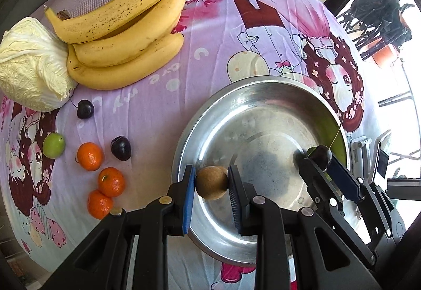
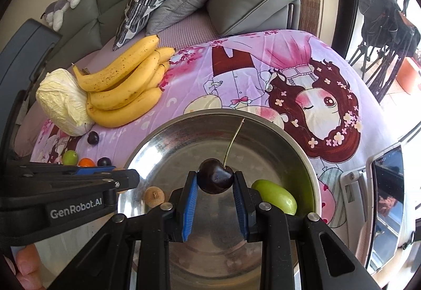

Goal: Organize fruits
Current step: 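Carry the cherry and the brown fruit over the steel bowl with both grippers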

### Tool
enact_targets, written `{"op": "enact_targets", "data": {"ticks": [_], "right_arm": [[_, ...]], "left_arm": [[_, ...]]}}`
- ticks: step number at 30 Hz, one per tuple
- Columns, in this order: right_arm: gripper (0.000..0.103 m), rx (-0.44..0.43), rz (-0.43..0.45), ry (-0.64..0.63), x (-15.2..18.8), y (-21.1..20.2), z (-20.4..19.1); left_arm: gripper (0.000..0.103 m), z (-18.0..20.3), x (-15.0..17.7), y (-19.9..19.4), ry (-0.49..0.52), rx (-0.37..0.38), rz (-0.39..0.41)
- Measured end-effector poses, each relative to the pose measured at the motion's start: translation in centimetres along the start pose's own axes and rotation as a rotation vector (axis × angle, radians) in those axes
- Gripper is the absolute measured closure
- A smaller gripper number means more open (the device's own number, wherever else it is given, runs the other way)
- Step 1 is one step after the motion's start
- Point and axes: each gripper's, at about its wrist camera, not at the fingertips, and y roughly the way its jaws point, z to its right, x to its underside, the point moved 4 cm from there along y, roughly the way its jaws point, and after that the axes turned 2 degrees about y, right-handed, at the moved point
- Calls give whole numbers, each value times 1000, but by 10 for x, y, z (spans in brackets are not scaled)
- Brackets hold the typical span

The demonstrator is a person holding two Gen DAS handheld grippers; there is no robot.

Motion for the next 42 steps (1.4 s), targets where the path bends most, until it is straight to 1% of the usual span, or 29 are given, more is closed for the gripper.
{"op": "enact_targets", "data": {"ticks": [2,5,25,32,42], "right_arm": [[74,-4,-15,7,1,4,2],[74,17,-28,4,3,8,3],[74,21,-86,5,7,22,3],[74,28,-101,1,9,25,3],[74,32,-127,-5,10,31,2]], "left_arm": [[77,0,-1,4,-2,2,-3],[77,2,-2,7,-5,4,-9],[77,5,-14,32,-35,31,-39],[77,1,-13,40,-45,42,-56],[77,4,-10,49,-42,49,-70]]}}
